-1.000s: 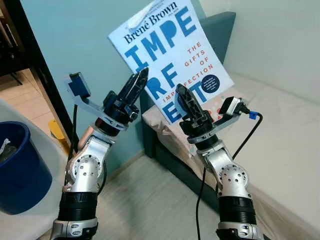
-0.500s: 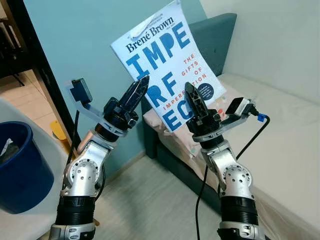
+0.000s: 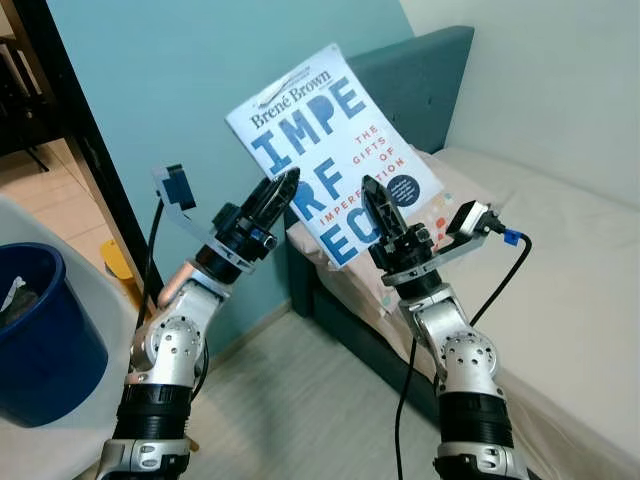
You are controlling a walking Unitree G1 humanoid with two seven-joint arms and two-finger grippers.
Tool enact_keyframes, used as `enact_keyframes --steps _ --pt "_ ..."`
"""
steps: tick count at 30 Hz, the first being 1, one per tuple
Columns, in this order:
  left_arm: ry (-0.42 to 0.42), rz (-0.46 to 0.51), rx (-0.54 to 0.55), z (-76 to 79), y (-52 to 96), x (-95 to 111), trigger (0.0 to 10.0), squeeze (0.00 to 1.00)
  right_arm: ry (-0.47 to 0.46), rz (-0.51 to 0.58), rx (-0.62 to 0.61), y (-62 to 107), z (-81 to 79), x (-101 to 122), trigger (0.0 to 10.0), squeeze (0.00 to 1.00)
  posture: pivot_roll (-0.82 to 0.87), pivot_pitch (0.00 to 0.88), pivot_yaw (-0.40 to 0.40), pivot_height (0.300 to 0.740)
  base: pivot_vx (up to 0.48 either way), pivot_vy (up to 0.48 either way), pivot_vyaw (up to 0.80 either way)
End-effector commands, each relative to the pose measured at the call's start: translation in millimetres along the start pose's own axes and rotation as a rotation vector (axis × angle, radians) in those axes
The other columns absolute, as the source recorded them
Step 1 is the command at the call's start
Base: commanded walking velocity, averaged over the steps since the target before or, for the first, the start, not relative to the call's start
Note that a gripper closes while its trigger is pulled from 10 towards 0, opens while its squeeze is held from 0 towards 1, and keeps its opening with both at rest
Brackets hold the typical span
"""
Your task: Clean up the room
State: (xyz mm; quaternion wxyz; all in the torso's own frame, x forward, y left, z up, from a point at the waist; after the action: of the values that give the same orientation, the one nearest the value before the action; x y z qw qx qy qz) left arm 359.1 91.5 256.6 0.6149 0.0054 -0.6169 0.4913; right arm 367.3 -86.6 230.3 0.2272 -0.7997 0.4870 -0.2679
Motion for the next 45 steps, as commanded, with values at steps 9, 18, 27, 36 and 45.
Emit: enact_keyframes --steps 9,18,27,36,45 --pt "-0.099 -0.324 0.429 -82.4 76.5 -69 10.0 1.0 0.203 0.083 -0.231 18.2 35.7 44 0.0 0.0 -0.14 0.0 0.019 0.74 0.0 0.0 0.0" --pt "-0.161 -0.653 0.758 -118.2 192.0 -118 10.0 0.0 0.385 -0.064 -0.643 73.5 93.9 63 6.4 0.0 -0.14 0.0 0.017 0.74 0.0 0.0 0.0" --pt "-0.13 -1.079 1.074 -94.3 344.5 -157 10.0 0.0 0.354 -0.261 -0.982 166.2 145.3 38 10.0 0.0 -0.14 0.0 0.004 0.74 0.0 0.0 0.0" --pt "-0.089 -1.221 1.176 -70.2 398.1 -163 10.0 0.0 0.326 -0.26 -0.992 175.0 151.1 28 10.0 0.0 -0.13 0.0 0.005 0.74 0.0 -0.279 0.0" --pt "-0.095 -1.291 1.138 -61.0 400.9 -173 10.0 0.0 0.336 -0.214 -0.925 152.1 146.5 40 10.0 0.0 -0.13 0.0 0.006 0.74 0.0 -0.42 0.0"
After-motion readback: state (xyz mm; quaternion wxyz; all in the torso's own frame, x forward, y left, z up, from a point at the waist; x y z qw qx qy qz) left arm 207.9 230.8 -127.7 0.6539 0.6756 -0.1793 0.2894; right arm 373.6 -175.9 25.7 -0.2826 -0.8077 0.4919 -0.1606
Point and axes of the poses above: a point about 5 cm out from each wrist's last joint towards the gripper, its own y axis pointing back from the gripper into the wrist, its own x axis along the axis of the wrist's last joint, z = x × y, the point moved 6 cm from there along -y, pointing out of the wrist towards the gripper, and after that the axes turned 14 degrees about -y, right-handed, at the moved point
